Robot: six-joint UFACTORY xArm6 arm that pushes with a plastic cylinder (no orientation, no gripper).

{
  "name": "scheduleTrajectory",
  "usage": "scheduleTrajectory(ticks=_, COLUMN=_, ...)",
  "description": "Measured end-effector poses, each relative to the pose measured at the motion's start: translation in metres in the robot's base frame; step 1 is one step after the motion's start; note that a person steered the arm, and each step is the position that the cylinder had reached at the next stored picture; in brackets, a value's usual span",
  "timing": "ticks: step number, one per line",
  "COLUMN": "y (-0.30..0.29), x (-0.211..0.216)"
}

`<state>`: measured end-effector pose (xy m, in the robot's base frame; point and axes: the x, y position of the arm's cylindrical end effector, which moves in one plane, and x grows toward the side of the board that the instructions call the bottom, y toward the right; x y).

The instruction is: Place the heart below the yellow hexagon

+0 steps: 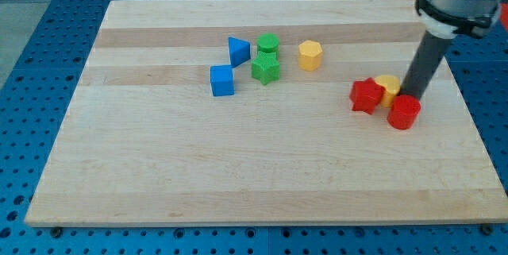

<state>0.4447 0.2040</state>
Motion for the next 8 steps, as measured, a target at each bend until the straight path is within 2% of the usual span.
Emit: scheduleTrajectory(ticks=8, y=-0.043, x=-0.039)
